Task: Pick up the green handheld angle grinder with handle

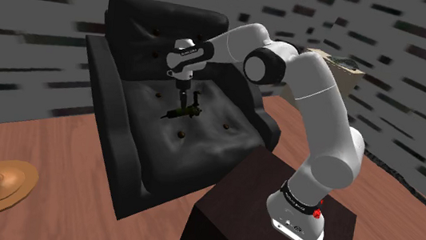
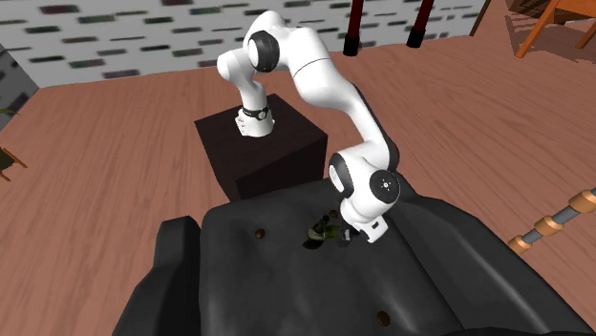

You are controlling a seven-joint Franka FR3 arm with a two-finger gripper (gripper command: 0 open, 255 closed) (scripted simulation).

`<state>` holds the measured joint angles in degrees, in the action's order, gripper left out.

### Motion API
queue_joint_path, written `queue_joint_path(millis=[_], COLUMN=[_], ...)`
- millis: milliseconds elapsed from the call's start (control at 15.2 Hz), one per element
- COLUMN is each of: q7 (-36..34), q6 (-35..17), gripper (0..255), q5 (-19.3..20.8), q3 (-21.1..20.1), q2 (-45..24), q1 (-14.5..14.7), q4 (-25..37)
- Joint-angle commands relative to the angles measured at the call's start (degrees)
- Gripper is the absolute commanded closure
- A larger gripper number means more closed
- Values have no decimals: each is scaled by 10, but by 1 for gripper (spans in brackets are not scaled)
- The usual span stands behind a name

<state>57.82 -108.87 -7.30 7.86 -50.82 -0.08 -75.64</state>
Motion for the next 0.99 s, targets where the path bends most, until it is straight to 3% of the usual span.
queue_joint_path(millis=[0,264,330,924], q7=[1,1,1,1], q6=[-7,-17,-17,-17], gripper=[0,0,255,255], q5=[-1,-2,-2,-2], q3=[-1,-2,-2,-2], q2=[-11,-25,-27,-25], q1=[-1,-1,-2,-1], q4=[4,7,10,7])
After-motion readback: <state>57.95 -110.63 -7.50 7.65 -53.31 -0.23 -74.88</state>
